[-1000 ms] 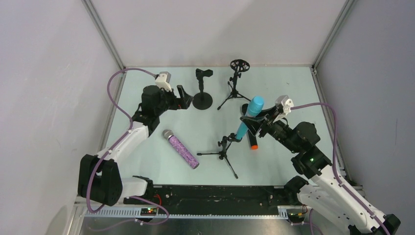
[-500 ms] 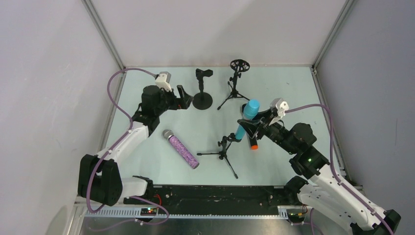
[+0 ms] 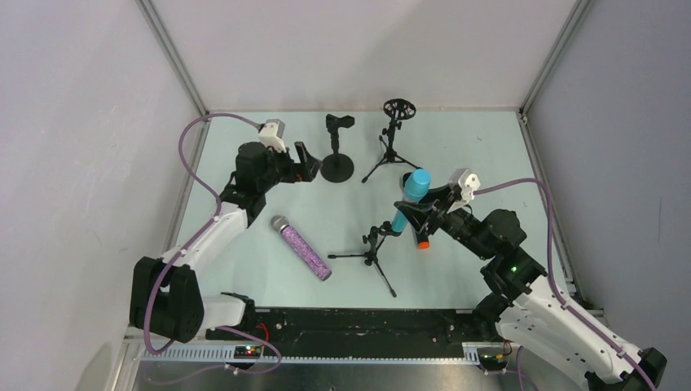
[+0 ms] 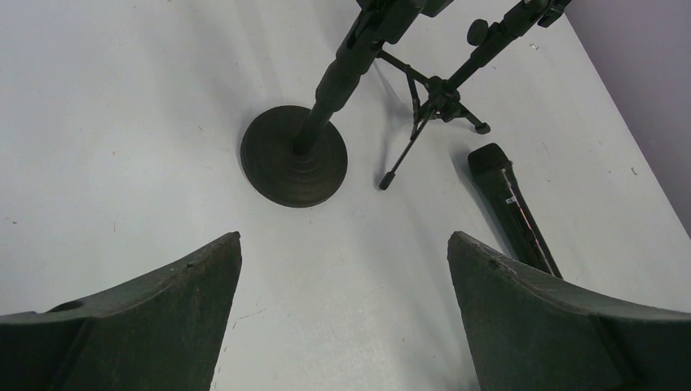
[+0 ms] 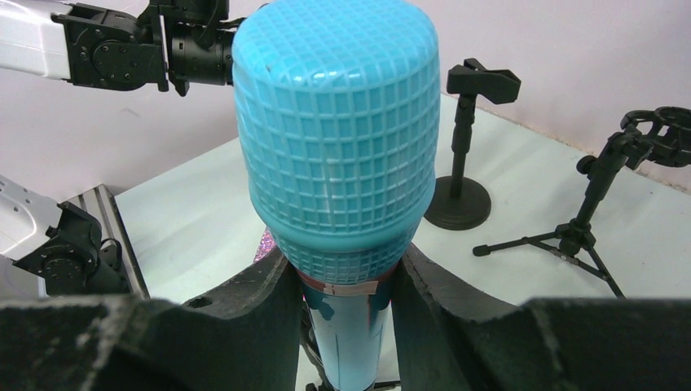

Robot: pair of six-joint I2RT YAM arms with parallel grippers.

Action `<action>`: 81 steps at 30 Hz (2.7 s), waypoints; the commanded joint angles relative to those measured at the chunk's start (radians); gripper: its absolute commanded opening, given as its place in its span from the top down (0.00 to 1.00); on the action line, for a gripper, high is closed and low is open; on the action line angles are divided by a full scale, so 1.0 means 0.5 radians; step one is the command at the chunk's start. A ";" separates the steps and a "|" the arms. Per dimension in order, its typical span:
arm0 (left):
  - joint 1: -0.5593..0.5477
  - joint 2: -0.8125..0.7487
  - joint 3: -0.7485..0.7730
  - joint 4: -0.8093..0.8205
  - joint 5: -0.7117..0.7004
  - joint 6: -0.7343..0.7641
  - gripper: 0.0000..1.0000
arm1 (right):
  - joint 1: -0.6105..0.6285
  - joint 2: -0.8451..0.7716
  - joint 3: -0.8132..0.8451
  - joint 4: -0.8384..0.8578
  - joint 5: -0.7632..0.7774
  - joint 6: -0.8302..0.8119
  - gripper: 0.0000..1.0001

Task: Attach the microphones to the stand

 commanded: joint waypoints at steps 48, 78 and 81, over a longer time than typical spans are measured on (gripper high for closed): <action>0.005 -0.002 0.075 0.072 0.149 -0.021 0.00 | 0.028 0.053 -0.302 0.026 0.008 0.071 1.00; 0.003 -0.011 0.083 0.072 0.175 -0.035 0.00 | 0.031 0.139 -0.597 0.209 0.001 0.137 1.00; 0.006 -0.009 0.083 0.071 0.175 -0.034 0.00 | 0.033 0.150 -0.634 0.230 0.001 0.148 1.00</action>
